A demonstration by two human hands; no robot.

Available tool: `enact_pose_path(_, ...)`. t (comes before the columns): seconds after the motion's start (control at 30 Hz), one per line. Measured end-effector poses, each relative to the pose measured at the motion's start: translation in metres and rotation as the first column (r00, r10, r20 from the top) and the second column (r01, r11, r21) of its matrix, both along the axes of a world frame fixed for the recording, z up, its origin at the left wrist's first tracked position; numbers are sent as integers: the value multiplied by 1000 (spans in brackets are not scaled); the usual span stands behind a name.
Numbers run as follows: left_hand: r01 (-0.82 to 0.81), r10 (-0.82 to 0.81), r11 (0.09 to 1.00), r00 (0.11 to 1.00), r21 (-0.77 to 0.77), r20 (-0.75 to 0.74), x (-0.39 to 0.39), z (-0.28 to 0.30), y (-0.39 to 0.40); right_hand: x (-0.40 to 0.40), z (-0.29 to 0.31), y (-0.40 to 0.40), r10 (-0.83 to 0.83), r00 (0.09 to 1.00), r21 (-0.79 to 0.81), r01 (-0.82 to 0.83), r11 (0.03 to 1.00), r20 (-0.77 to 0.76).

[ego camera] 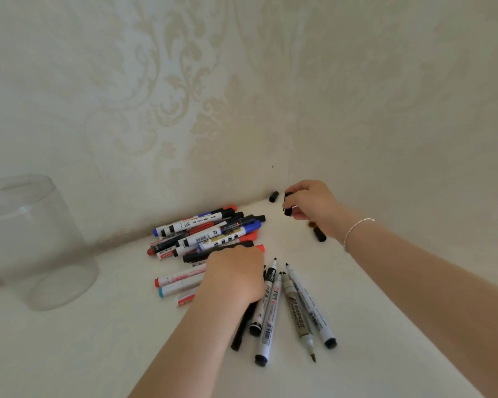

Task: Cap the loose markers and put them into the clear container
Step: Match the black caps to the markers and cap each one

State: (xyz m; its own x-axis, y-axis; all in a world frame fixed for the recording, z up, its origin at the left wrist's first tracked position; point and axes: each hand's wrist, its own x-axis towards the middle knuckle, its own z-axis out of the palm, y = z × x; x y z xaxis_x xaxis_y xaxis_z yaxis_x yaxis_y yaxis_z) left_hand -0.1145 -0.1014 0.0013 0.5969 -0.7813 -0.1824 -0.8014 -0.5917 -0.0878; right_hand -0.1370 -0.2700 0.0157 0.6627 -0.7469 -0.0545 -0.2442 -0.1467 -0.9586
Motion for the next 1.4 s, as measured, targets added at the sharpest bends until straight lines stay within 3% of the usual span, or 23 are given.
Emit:
enact_pose_path(0.17,18,-20,999,995,28,97,-8,-9,-7,-9,-3,5,-5,1000,14,5,1000,-11)
enact_pose_path(0.33,0,-5,998,997,59,80,-9,-11,-14,-13,-5,6,-5,1000,25,5,1000,-1)
enact_pose_path(0.43,-3,3,992,1000,-124,-2,-1,-14,-15,-18,-5,3,-2,999,58,0,998,35)
enact_pose_path(0.5,-68,-3,936,979,-344,-202,7,-15,-14,-22,-5,0,-13,995,119,1,993,102)
enact_pose_path(0.57,-190,-70,826,899,-531,-432,15,-15,-15,-24,-4,-2,-29,982,198,-9,980,187)
enact_pose_path(0.73,-267,-134,646,882,-715,-451,23,-21,-21,-26,-1,-3,-9,956,313,-87,946,293)
enact_pose_path(1.0,-277,-151,611,879,-742,-452,28,-27,-23,-21,-5,4,19,949,321,-125,939,314)
enact_pose_path(1.17,-280,-159,595,878,-753,-451,30,-28,-23,-18,-6,5,-75,936,303,-35,952,345)
enact_pose_path(1.4,-299,-153,579,874,-758,-462,32,-27,-26,-15,-10,18,46,953,261,-128,957,298)
